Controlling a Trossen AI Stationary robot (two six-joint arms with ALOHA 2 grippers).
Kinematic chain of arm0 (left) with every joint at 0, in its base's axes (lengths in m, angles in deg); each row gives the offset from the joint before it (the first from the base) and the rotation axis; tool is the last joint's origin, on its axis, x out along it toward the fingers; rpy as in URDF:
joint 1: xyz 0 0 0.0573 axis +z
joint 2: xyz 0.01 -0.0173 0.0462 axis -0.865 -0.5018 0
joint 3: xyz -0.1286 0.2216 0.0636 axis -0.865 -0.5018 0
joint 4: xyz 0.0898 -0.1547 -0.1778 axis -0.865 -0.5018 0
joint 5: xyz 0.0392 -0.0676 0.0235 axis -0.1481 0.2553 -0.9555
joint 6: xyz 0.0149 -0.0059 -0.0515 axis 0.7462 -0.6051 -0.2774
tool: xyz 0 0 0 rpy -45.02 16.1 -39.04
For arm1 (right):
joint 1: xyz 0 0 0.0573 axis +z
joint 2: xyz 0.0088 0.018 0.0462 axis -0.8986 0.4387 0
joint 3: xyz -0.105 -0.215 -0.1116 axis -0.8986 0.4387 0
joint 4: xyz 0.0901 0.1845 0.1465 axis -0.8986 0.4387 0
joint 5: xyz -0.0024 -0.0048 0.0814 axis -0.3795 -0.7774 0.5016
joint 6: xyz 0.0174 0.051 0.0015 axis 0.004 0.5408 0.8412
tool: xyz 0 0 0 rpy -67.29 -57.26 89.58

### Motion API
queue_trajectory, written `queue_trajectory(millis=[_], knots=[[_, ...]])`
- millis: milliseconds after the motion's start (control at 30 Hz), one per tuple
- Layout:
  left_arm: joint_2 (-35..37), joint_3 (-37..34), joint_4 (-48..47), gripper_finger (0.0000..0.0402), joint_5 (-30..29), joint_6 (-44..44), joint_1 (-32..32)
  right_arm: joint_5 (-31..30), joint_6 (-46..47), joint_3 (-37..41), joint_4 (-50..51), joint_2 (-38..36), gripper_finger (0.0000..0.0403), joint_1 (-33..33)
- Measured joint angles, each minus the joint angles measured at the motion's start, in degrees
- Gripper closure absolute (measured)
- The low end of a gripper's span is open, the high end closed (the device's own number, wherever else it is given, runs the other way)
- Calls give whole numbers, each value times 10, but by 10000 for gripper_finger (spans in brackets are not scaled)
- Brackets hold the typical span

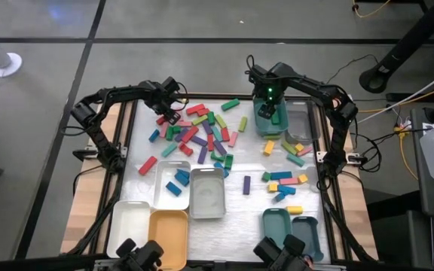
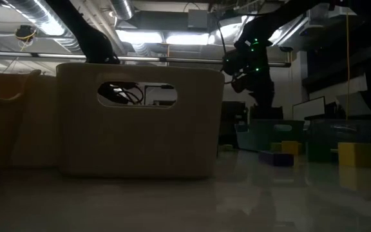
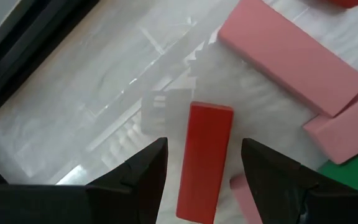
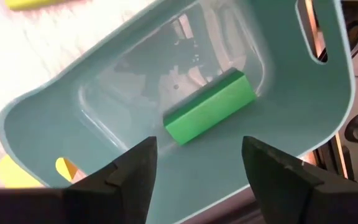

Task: Sort blocks
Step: Put the red block into the gray bin

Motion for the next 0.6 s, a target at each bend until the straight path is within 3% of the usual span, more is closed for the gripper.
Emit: queue_trajectory(millis=[600], knots=[[0, 0, -13, 208, 2, 18, -8, 0, 0, 0, -1, 0, 168, 0]])
